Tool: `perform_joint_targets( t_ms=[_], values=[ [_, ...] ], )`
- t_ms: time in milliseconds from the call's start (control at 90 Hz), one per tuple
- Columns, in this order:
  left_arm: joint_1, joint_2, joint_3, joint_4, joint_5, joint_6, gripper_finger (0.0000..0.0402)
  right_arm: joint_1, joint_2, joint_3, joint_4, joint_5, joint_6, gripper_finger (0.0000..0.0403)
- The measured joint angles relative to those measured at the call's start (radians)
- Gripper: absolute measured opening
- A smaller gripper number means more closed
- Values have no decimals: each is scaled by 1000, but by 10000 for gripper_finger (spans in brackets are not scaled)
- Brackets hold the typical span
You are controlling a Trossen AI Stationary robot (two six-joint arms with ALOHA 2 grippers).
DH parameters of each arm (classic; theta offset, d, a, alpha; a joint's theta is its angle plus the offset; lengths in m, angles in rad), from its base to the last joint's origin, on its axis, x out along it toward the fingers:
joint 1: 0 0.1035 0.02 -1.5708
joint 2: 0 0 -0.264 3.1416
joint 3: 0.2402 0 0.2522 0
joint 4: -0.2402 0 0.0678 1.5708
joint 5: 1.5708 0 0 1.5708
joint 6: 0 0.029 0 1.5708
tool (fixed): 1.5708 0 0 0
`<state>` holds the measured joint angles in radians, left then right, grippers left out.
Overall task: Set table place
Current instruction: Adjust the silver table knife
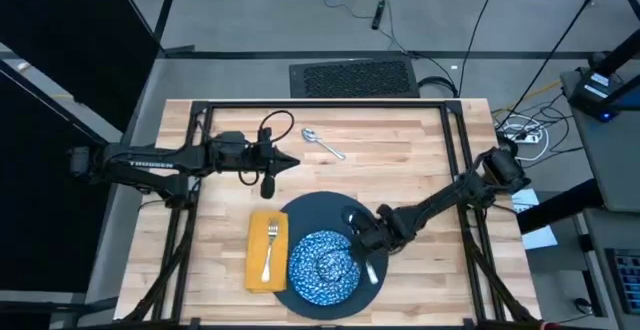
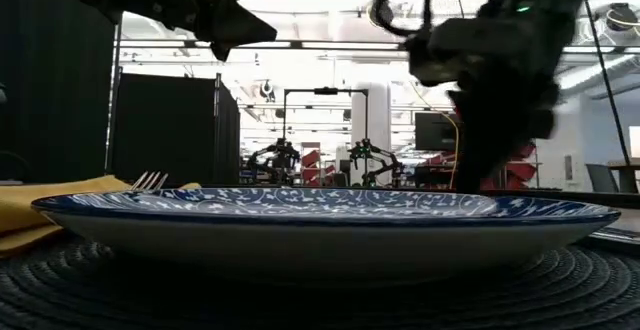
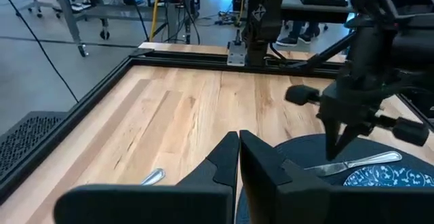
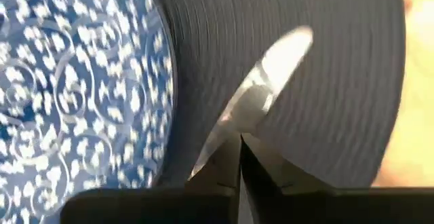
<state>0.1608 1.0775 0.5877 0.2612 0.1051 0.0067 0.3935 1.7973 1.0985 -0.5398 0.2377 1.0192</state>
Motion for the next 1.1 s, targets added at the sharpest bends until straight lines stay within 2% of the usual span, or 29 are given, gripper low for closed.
perform_joint_targets(
  t_ms=[378, 633, 1100],
  values=[
    [3, 0, 0, -1, 0, 12, 0, -106, 44, 0, 109, -82, -155, 0],
    [3, 0, 0, -7, 0, 18, 0, -109, 77, 4, 92, -109, -156, 0],
    [3, 0, 0, -8, 0, 18, 0, -68, 52, 1, 28, -65, -131, 0]
  ],
)
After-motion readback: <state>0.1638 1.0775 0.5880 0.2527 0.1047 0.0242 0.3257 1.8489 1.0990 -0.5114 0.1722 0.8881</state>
